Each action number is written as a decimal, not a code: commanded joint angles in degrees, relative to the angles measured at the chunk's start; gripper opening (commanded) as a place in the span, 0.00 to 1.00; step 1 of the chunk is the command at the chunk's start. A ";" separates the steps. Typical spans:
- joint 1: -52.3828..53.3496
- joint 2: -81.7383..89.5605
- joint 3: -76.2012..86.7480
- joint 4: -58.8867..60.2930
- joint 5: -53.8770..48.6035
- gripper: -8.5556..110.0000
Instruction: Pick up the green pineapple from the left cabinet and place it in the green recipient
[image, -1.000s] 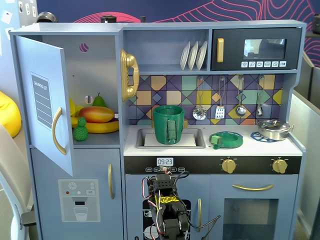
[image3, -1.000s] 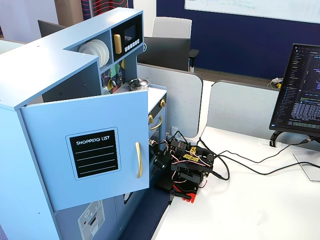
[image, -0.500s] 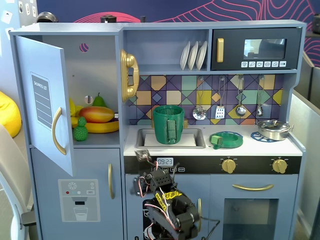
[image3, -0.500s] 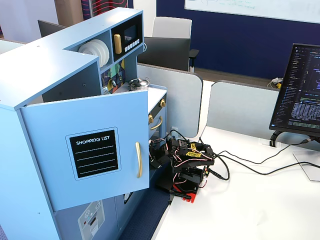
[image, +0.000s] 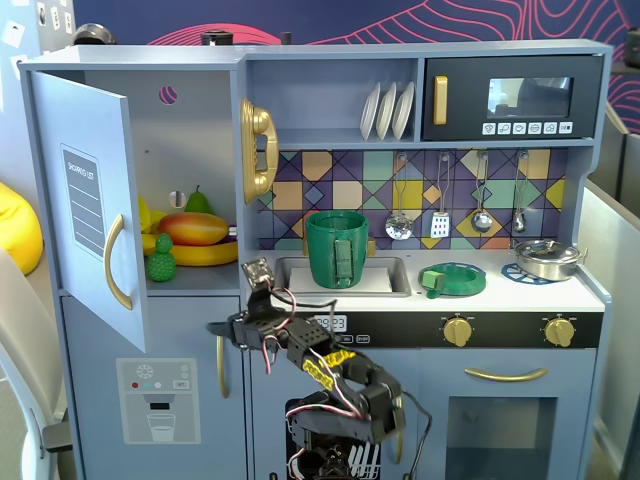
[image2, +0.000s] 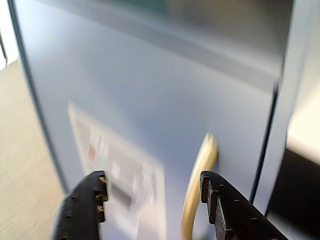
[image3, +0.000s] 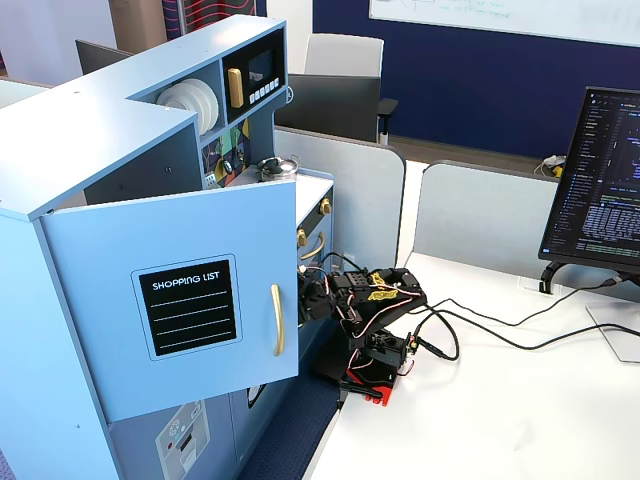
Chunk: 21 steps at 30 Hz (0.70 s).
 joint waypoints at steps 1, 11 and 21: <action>-1.32 -6.15 -7.65 -5.80 -2.29 0.23; 0.97 -23.99 -18.98 -20.57 -5.10 0.26; 0.18 -32.96 -28.04 -23.38 -5.98 0.26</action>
